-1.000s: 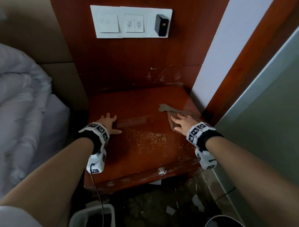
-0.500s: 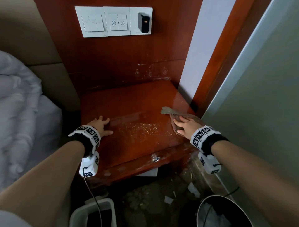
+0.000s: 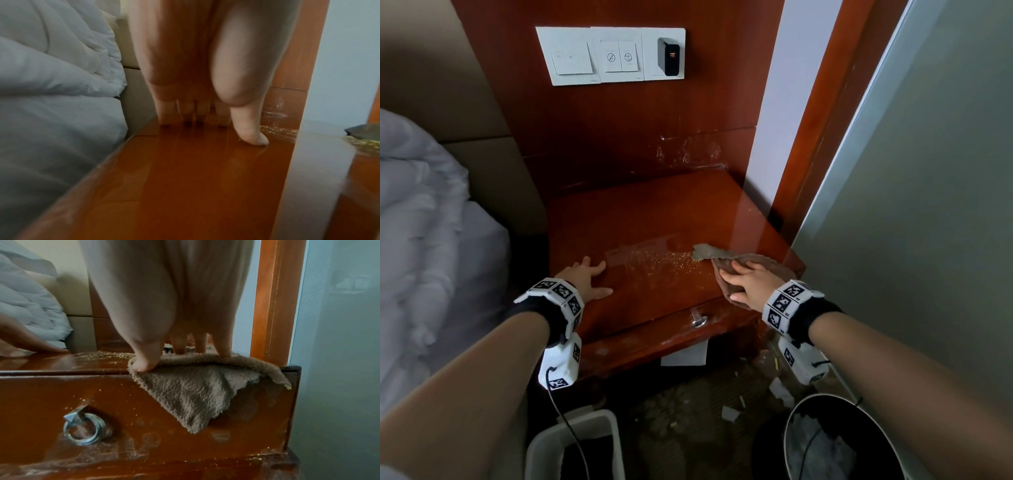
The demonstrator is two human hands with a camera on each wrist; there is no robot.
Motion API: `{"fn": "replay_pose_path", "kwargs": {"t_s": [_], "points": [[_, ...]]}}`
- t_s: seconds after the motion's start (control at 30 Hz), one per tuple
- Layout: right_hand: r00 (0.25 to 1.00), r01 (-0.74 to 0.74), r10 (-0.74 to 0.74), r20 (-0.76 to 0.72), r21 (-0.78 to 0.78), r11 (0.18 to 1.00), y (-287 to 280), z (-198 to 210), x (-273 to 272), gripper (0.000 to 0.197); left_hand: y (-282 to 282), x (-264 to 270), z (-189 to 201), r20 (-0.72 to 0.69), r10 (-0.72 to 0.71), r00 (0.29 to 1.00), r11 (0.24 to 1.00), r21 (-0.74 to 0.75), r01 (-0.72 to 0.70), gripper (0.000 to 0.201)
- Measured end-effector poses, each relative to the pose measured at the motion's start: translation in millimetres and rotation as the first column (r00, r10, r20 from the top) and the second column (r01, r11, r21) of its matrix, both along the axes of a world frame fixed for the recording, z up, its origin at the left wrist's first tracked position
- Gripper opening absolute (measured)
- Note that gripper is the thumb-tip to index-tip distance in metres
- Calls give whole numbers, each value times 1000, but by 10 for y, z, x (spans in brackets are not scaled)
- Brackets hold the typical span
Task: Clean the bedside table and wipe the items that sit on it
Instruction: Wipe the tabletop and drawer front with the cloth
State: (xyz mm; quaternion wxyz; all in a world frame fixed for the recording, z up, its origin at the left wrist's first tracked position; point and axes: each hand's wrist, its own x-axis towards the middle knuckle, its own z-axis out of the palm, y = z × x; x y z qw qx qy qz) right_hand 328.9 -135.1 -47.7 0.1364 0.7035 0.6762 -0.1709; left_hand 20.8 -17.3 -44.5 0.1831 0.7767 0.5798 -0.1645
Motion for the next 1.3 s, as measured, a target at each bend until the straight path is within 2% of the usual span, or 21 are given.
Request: {"fn": "replay_pose_path", "kwargs": {"t_s": [0.17, 0.47, 0.87, 1.17, 1.3], "points": [[1000, 0, 0, 3, -16, 1000, 166, 35, -14, 60, 22, -26, 29, 20, -15, 1000, 1000, -18, 15, 78], [999, -6, 8, 39, -39, 999, 892, 132, -208, 60, 253, -66, 9, 65, -15, 998, 994, -104, 22, 90], [992, -80, 83, 97, -35, 996, 1764, 226, -457, 60, 684, -20, 8, 76, -9, 997, 995, -101, 17, 97], [965, -218, 222, 138, -45, 975, 2014, 312, -1028, 58, 742, -33, -39, 114, 13, 993, 995, -97, -2, 98], [957, -267, 273, 93, -75, 961, 1974, 263, -1269, 58, 746, -39, -49, 133, 28, 991, 995, -97, -15, 99]]}}
